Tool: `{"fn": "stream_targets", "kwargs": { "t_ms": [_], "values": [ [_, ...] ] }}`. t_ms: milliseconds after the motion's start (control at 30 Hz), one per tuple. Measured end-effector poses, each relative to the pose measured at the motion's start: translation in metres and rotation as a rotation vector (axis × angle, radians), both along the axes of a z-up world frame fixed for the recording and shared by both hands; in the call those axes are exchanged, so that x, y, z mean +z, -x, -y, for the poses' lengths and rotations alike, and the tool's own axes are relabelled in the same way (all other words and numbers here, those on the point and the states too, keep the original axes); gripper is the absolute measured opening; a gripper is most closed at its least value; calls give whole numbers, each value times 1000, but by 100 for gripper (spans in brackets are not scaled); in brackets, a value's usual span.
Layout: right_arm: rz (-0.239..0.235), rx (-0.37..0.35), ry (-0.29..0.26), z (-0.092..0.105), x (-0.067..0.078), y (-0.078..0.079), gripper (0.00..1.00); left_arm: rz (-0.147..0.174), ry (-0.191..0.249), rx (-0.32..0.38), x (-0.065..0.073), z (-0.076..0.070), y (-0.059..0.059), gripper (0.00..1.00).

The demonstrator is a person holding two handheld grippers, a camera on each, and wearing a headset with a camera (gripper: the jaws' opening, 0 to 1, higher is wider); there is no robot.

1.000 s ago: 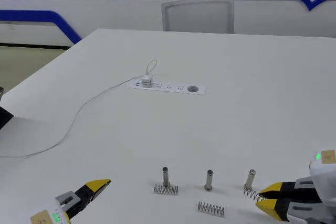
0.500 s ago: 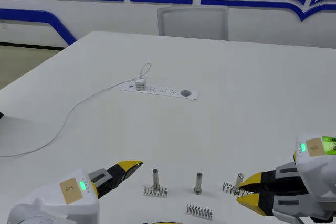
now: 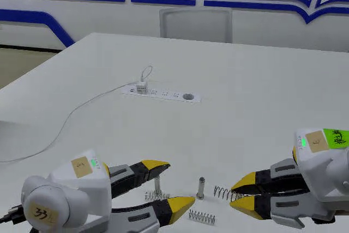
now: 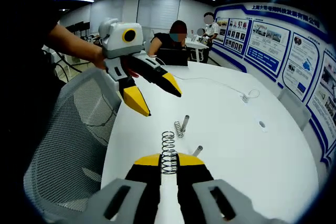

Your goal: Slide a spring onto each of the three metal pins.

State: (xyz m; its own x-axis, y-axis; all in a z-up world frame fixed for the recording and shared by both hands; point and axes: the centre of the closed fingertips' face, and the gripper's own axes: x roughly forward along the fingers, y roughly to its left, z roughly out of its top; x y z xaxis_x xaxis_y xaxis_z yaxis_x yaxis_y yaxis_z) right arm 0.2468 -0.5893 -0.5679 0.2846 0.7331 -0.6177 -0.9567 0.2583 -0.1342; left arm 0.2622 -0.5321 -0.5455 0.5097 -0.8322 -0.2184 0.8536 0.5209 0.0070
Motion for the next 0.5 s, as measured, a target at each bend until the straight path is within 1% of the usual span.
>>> {"fn": "stream_targets", "kwargs": {
  "t_ms": [67,100,200,267,333,367,400,467,500],
  "values": [
    [-3,10,-1,-2,0,2,11,-16,5,-21,-1,6,3,43],
    [-4,18,1,-4,0,3,11,-29,11,-39,-2,10,5,42],
    [-1,40,8,-6,0,6,11,-33,14,-56,-2,16,7,40],
    [-3,52,8,-8,1,7,11,-50,24,-77,-2,19,9,37],
    [0,63,12,-9,1,8,11,-60,28,-96,-3,22,10,35],
    [5,74,13,-10,1,9,11,-78,28,-114,-4,25,12,34],
    [4,77,11,-10,2,9,11,-84,27,-124,-4,26,13,35],
    [2,87,1,-13,4,11,11,-83,20,-149,-5,29,15,34],
    [0,90,-3,-14,5,12,11,-89,19,-161,-5,30,17,33]
  ]
}}
